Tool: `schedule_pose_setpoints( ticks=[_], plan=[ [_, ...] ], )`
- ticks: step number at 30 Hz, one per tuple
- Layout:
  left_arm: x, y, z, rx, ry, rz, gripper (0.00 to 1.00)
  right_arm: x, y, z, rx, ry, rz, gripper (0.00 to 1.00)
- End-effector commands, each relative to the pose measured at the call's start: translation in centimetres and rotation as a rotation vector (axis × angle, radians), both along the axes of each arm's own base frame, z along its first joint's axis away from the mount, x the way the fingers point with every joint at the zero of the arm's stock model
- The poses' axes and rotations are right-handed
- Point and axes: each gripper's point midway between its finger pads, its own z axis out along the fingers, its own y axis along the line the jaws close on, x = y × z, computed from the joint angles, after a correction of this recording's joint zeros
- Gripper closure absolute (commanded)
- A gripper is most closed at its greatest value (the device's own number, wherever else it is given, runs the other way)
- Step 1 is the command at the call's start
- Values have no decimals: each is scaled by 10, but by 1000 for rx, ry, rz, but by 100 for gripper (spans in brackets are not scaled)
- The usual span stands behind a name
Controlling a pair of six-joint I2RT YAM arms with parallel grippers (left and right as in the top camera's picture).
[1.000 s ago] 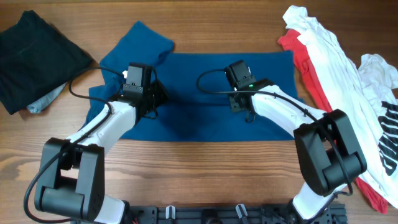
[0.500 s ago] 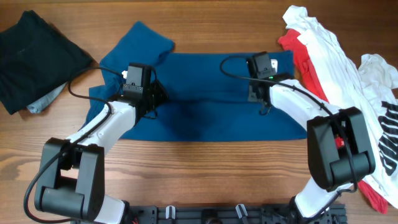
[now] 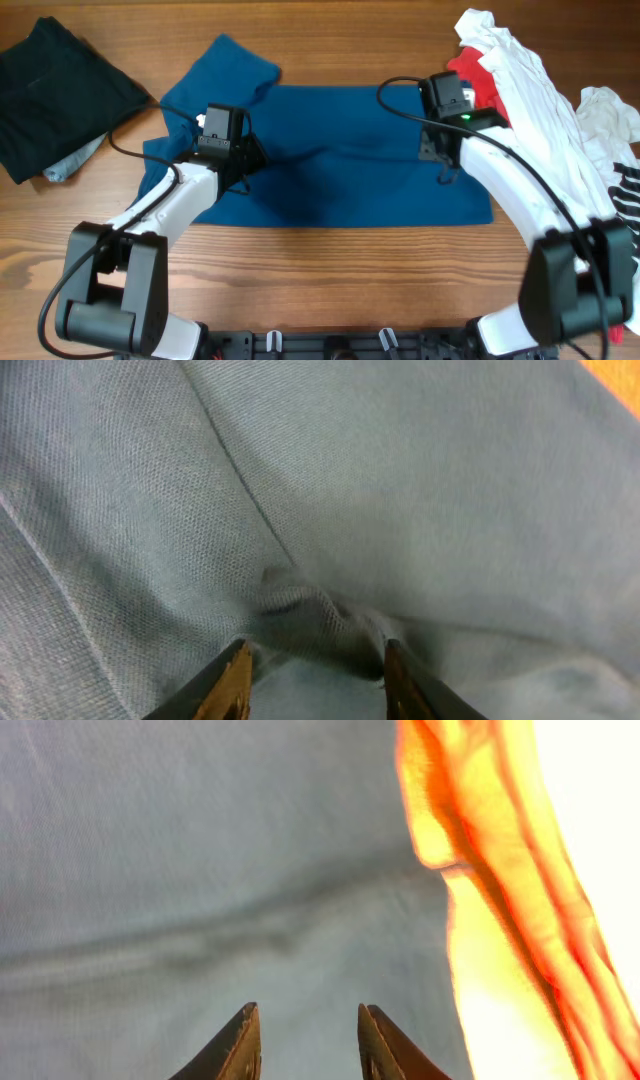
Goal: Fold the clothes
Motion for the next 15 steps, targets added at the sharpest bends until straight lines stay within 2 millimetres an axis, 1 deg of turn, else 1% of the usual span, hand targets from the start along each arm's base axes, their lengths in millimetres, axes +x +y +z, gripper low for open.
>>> schedule_pose_setpoints(
  ticks=[1,4,7,9,13,15],
  plan=[
    [-4,18,23,137,-62,-74,56,-18,-6,1,29,39,-99,67],
    [-20,49,21,223,7,26,55,-30,0,-15,106,94,-105,67],
    [-32,70,13,242,81,74,56,-39,2,-32,187,126,-130,67],
    [-36,87,9,244,113,117,56,-43,6,-42,248,142,-107,67],
    [-43,118,0,240,167,208,55,-53,-1,-56,272,169,-123,67],
    [-48,125,-8,218,202,226,55,-54,-4,-59,266,174,-106,66]
  ],
)
